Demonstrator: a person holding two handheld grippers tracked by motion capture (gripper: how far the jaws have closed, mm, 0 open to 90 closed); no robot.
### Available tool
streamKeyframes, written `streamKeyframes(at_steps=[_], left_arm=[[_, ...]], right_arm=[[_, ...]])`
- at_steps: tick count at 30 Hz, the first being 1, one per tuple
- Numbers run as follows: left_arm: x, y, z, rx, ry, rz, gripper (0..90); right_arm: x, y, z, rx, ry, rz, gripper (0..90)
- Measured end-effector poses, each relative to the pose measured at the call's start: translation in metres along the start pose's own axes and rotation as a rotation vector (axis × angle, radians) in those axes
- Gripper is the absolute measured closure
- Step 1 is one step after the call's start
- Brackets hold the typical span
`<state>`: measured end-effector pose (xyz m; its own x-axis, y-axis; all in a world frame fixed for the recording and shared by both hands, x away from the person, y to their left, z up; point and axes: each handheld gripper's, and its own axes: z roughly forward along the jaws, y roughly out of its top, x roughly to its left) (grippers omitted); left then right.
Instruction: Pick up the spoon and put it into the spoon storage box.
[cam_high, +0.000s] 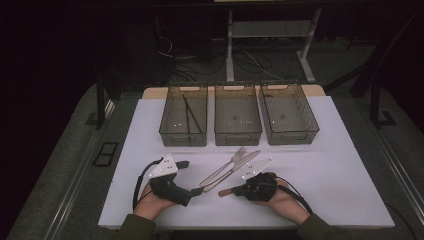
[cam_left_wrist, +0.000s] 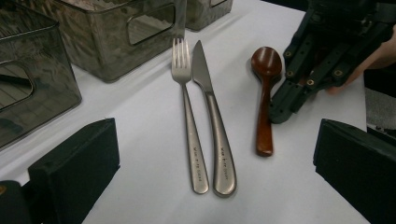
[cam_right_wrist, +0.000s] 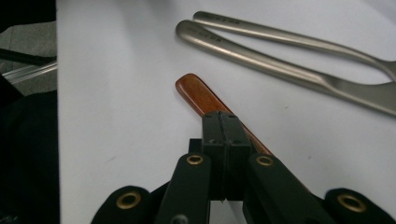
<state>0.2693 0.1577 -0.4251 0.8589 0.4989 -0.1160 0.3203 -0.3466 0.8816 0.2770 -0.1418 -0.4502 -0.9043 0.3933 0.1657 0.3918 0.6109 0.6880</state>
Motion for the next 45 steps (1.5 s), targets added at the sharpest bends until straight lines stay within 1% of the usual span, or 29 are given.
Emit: streamKeyframes(at_steps=[6,10,14,17,19,21,23,25,27,30,32,36,38,41,45], left_arm=[[0.0,0.0,-0.001,-0.001,0.0,0.001,0.0],[-0.001,0.0,-0.001,0.0,0.0,0.001,0.0],[0.0,0.0,0.0,0.003,-0.001,0.003,0.0],[0.0,-0.001,0.0,0.004,-0.001,0.001,0.0],[0.0,-0.001,0.0,0.006,-0.002,0.002,0.0],[0.0,-0.001,0.0,0.006,-0.003,0.0,0.0],[0.0,-0.001,0.0,0.006,-0.003,-0.001,0.0],[0.0,-0.001,0.0,0.007,-0.002,-0.001,0.0],[0.0,-0.001,0.0,0.008,-0.001,0.0,0.0],[0.001,-0.002,0.0,0.007,-0.001,-0.002,0.0],[0.001,-0.002,0.0,0.007,0.002,-0.007,0.0],[0.001,-0.002,0.0,0.007,0.002,-0.006,0.0],[0.001,-0.002,0.0,0.01,0.003,-0.004,0.0],[0.0,-0.002,0.0,0.009,0.003,-0.001,0.0],[0.001,-0.002,0.0,0.011,0.003,-0.001,0.0]], right_arm=[[-0.006,0.003,0.002,-0.009,-0.007,0.009,88.8],[-0.007,0.003,-0.008,-0.038,0.001,0.017,88.4],[-0.012,0.001,-0.023,-0.064,-0.004,0.042,80.6],[-0.018,-0.003,-0.034,-0.087,-0.009,0.07,72.9],[-0.022,-0.005,-0.041,-0.093,-0.02,0.081,67.3],[-0.025,-0.007,-0.047,-0.094,-0.037,0.082,63.1],[-0.028,-0.011,-0.054,-0.101,-0.049,0.095,58.9],[-0.031,-0.015,-0.061,-0.11,-0.07,0.108,56.9],[-0.035,-0.019,-0.069,-0.117,-0.082,0.12,54.8],[-0.041,-0.028,-0.079,-0.118,-0.106,0.135,52.7],[-0.045,-0.035,-0.085,-0.114,-0.123,0.155,52.4],[-0.05,-0.048,-0.092,-0.106,-0.149,0.178,52.1],[-0.053,-0.052,-0.093,-0.094,-0.16,0.188,52.0],[-0.058,-0.054,-0.091,-0.095,-0.173,0.202,52.0],[-0.062,-0.054,-0.088,-0.083,-0.177,0.211,51.8]])
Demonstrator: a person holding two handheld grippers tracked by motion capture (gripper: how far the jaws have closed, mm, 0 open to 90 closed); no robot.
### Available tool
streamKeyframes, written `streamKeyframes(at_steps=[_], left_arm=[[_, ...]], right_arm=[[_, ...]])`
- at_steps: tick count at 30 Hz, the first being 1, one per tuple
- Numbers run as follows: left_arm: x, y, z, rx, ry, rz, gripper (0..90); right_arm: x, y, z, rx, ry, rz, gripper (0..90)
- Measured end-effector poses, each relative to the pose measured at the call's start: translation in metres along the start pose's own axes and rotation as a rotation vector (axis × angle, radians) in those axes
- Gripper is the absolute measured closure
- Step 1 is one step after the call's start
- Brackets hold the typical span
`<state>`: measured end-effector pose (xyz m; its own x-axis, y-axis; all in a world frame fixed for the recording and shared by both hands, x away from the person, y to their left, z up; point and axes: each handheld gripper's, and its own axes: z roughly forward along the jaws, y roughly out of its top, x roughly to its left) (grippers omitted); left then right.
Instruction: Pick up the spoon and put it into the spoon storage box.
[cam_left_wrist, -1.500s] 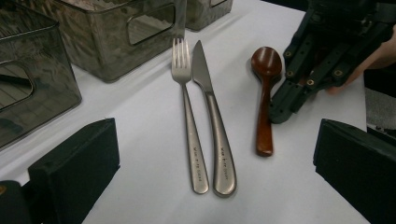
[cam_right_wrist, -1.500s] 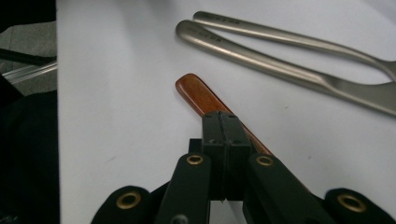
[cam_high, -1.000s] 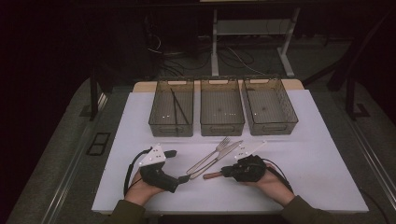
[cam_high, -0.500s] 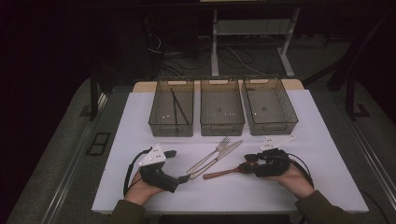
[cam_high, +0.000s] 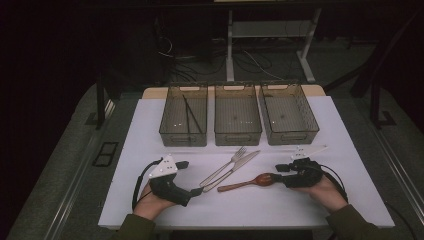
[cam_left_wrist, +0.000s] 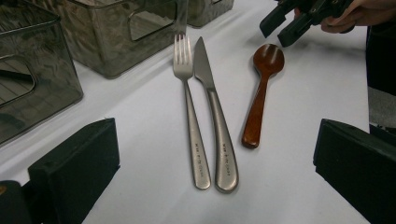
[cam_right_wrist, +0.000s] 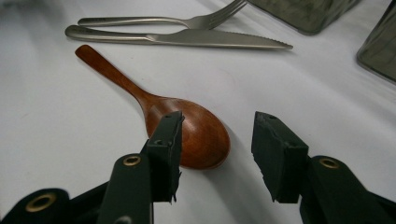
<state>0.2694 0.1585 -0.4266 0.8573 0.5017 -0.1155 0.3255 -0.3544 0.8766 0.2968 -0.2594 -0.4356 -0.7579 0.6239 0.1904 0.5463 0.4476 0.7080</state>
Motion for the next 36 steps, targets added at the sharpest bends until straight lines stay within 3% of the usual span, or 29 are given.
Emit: streamKeyframes(at_steps=[11,18,30,36], left_arm=[[-0.001,0.0,0.001,0.002,-0.003,0.003,0.0],[-0.001,0.0,0.001,0.002,-0.003,0.002,0.0],[-0.001,0.0,0.001,-0.002,-0.002,0.003,0.0],[-0.001,0.0,0.0,0.0,-0.003,0.002,0.0]], right_arm=[[0.001,0.003,0.018,0.042,0.028,-0.016,51.8],[0.004,0.001,0.021,0.08,0.043,-0.047,52.9],[0.01,0.0,0.019,0.11,0.083,-0.12,65.0],[0.01,-0.001,0.017,0.124,0.108,-0.134,73.3]])
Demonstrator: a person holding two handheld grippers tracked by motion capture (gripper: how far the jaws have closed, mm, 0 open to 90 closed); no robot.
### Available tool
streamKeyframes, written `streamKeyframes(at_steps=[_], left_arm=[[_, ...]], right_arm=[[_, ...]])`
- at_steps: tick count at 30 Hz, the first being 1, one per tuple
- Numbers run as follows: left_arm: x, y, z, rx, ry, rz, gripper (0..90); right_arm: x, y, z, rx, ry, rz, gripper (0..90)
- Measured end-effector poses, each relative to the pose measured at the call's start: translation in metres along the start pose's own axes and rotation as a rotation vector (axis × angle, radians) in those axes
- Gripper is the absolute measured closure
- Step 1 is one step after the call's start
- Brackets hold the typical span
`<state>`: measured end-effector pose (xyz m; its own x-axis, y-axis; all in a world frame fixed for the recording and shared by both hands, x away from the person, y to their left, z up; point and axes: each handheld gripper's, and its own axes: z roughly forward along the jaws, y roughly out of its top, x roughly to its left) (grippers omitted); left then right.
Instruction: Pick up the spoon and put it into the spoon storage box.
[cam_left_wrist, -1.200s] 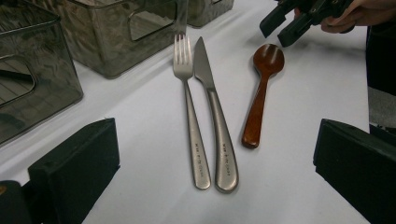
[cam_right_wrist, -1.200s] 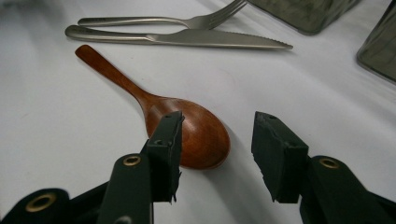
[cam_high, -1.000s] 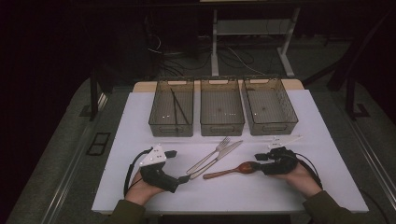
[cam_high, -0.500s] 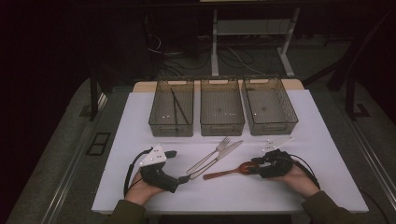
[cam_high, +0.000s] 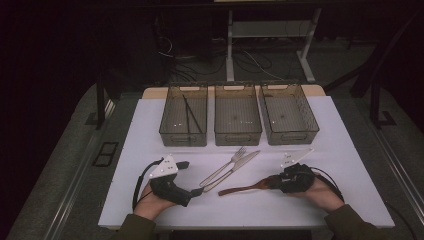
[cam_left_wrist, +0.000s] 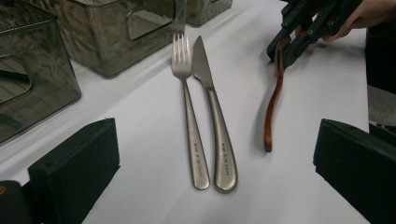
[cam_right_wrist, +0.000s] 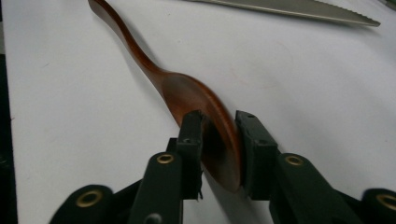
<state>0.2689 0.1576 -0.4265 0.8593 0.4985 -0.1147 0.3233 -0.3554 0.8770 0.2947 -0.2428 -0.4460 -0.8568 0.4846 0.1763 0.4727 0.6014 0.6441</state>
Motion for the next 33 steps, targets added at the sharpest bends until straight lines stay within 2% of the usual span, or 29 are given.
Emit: streamKeyframes(at_steps=[5,15,22,26,33], left_arm=[[0.0,0.0,0.0,0.0,0.001,0.0,0.0],[0.0,0.0,0.0,0.002,0.002,0.003,0.0],[0.0,0.0,-0.001,0.001,0.002,0.002,0.0],[0.0,0.001,0.0,0.001,0.002,0.01,0.0],[0.0,0.0,0.0,0.001,0.002,0.002,0.0]], right_arm=[[0.002,-0.001,-0.002,0.014,0.009,-0.004,77.8],[0.003,-0.001,-0.004,0.018,-0.001,0.012,79.4],[0.0,0.0,-0.011,-0.027,-0.025,0.057,79.7],[-0.002,0.0,-0.016,-0.051,-0.031,0.066,79.8],[-0.005,0.001,-0.027,-0.122,-0.066,0.096,79.9]])
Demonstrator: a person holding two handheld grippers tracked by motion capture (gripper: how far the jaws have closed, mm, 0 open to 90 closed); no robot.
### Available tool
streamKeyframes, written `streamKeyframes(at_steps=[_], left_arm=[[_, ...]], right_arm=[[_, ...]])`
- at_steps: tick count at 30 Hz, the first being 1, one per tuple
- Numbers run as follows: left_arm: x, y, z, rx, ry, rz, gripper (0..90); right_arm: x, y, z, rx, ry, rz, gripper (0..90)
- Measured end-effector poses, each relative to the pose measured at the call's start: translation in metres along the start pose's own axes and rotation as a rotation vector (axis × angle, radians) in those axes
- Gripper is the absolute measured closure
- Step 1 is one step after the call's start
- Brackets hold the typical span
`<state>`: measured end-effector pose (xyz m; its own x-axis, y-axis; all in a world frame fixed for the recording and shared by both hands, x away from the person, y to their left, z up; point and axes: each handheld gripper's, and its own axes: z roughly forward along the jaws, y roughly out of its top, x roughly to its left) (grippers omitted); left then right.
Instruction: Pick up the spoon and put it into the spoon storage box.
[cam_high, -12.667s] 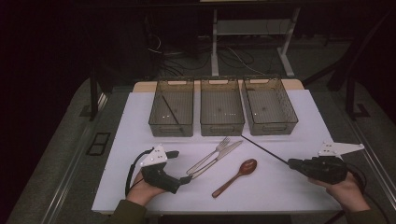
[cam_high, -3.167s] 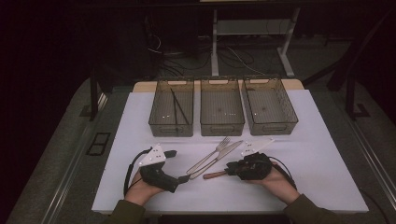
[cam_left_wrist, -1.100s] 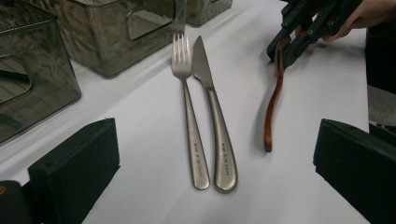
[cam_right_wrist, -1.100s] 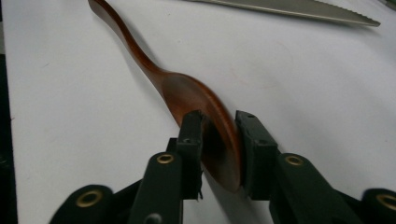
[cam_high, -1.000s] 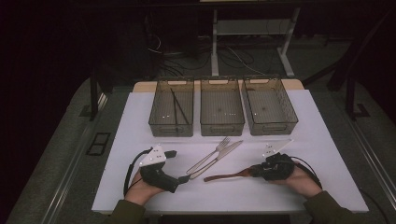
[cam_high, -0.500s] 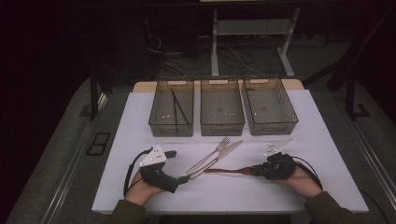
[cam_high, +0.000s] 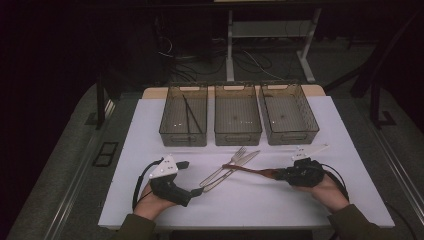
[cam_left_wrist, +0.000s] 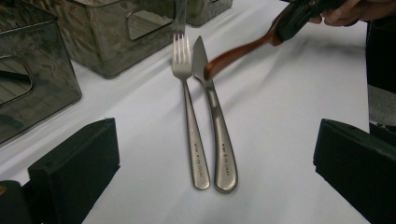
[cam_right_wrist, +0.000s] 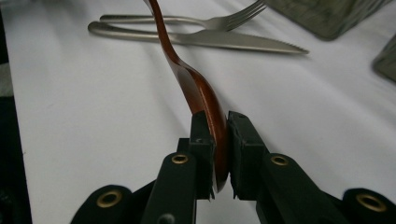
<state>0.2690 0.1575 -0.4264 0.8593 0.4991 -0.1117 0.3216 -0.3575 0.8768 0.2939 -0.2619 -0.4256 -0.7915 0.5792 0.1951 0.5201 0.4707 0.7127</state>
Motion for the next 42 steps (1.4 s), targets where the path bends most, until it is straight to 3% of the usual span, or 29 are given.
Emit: streamKeyframes(at_steps=[17,42], left_arm=[[0.0,0.0,0.0,0.003,0.0,0.003,0.0],[0.0,0.0,0.002,0.005,-0.001,0.001,0.0]], right_arm=[[-0.008,0.007,-0.019,-0.094,-0.087,0.061,79.9],[-0.016,0.049,-0.027,-0.19,-0.198,0.155,79.9]])
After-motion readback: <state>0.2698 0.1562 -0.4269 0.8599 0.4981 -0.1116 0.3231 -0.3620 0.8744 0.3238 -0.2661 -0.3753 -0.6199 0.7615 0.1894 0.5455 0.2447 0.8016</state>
